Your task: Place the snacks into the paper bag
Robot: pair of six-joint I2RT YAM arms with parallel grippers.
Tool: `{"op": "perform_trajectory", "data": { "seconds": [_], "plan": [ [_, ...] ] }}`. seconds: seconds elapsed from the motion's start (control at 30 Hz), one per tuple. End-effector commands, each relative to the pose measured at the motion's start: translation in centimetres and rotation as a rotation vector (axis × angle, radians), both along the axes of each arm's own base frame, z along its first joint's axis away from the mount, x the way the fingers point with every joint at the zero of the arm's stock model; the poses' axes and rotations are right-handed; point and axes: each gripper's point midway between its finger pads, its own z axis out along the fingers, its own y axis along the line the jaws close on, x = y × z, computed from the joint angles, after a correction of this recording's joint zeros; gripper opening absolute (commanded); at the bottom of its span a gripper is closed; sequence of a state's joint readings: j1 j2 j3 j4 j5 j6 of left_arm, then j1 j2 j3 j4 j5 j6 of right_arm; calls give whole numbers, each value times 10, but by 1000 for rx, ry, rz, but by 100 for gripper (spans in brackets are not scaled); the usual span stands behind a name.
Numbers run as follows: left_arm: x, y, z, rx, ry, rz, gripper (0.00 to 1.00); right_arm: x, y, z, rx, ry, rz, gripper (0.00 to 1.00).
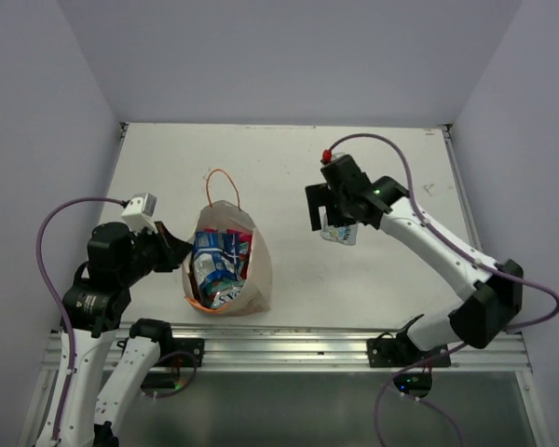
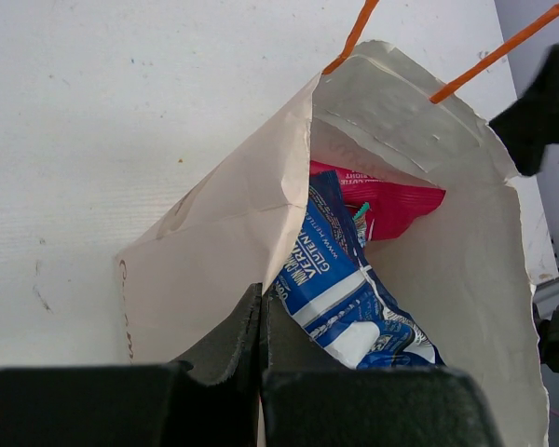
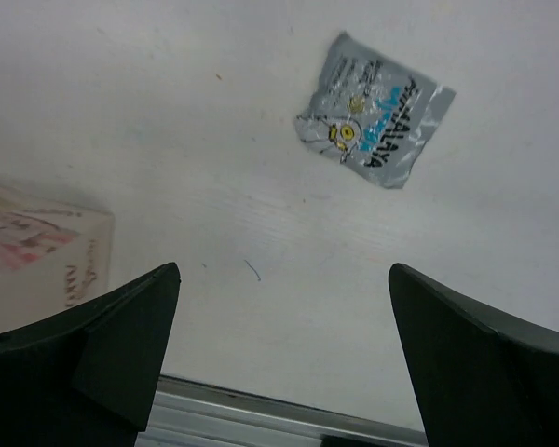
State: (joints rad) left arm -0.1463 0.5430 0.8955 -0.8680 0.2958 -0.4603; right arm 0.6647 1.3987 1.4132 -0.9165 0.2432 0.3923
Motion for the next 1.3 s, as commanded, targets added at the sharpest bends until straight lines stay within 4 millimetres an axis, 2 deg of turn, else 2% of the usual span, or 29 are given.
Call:
{"op": "perform_trajectory", "data": {
  "seconds": [0.0, 0.03, 0.2, 0.4, 0.5, 0.53, 0.7, 1.03, 1.2, 1.27],
  "plan": [
    [2, -2, 13, 3, -51, -19, 0, 11, 15, -51, 63, 75, -25, 98],
    [2, -2, 12, 4, -47, -19, 0, 9, 13, -67, 49, 100, -27, 98],
    [-1, 0, 10, 8, -41, -16, 0, 21, 6, -114, 4, 142, -51, 97],
    [-4, 1, 9, 11, -37, -13, 0, 42, -1, -149, 0, 181, -71, 96],
    [-4, 1, 8, 11, -30, -10, 0, 55, -4, -158, -13, 187, -86, 96],
    [-4, 1, 8, 12, -31, -8, 0, 58, -7, -167, -18, 205, -97, 95],
    [-6, 2, 10, 15, -33, -5, 0, 76, -12, -178, -26, 200, -132, 95],
    [-8, 4, 9, 20, -17, 0, 0, 84, -22, -205, -27, 237, -166, 94],
    [-7, 4, 8, 20, -13, 2, 0, 79, -24, -228, -51, 294, -173, 67],
    [-8, 4, 8, 22, -15, 5, 0, 78, -24, -232, -49, 302, -174, 60]
  ]
}}
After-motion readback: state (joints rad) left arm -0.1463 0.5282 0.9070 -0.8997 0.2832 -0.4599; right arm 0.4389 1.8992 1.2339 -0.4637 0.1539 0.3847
